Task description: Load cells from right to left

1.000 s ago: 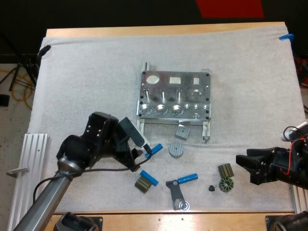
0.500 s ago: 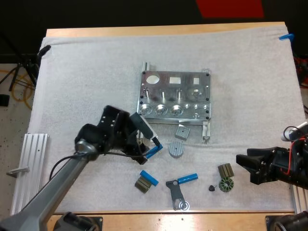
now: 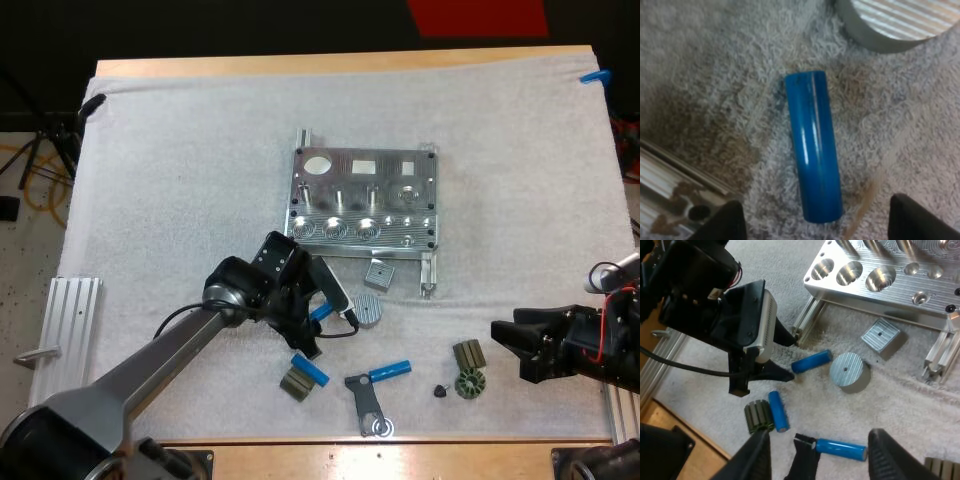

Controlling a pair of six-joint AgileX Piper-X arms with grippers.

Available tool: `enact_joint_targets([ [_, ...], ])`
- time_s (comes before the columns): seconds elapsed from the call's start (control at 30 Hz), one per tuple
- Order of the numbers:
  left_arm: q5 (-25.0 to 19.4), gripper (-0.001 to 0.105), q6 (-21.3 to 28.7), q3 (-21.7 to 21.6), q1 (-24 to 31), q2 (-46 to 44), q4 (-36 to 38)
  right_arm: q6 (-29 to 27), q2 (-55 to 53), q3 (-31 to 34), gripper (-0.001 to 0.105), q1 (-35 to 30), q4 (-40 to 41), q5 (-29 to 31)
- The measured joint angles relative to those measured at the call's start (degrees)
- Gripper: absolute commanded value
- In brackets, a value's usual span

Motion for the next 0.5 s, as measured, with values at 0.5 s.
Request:
enact_joint_targets([
  [0.5,1.9,0.059,-1.1,0.0,0.0,5.1,-3.9,0.0,0.0,0.0,0.044,0.0,-2.2,0.7],
])
